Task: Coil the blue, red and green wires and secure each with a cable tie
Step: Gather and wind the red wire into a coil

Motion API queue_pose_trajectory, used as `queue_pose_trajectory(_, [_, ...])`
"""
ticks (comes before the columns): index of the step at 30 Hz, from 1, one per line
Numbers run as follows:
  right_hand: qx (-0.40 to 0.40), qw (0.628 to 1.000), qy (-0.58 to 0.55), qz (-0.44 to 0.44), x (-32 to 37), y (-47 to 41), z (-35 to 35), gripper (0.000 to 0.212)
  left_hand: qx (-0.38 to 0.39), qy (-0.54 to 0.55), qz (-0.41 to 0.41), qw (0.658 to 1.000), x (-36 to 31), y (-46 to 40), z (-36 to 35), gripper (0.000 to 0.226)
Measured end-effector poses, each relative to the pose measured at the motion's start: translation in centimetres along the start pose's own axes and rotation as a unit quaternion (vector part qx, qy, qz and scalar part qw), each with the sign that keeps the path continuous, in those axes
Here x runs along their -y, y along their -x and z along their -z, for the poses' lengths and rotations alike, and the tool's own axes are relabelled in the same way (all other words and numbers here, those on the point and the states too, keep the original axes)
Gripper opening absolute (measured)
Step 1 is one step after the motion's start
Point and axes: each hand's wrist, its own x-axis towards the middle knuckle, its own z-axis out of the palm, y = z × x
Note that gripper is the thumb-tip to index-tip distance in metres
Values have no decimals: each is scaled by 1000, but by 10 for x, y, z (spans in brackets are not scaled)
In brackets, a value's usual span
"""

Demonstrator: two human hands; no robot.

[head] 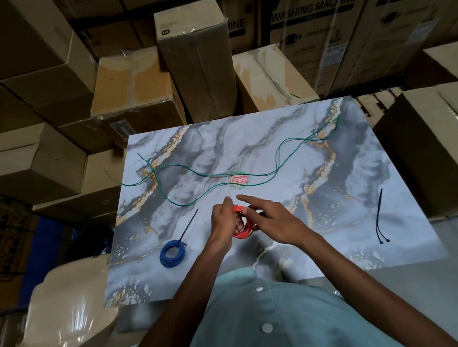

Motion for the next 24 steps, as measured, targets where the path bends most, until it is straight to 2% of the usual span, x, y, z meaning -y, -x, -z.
queue_pose_trajectory(2, [-45,991,105,68,1,0,-6,44,8,-16,-7,1000,-3,0,-1,52])
queue_pose_trajectory(6, [-88,972,155,155,-5,1,-9,40,4,-29,-6,1000,-8,-2,-2,47])
queue_pose_trajectory(13, [-127,955,187,189,-5,1,-13,41,14,-38,19,999,-13,-1,-8,46])
queue_pose_trajectory(20, [-142,922,268,241,-22,3,-8,42,23,-72,2,997,-12,0,-14,40])
queue_pose_trajectory(24, [-144,931,252,222,-25,3,-10,41,26,-48,29,998,-9,0,-16,38])
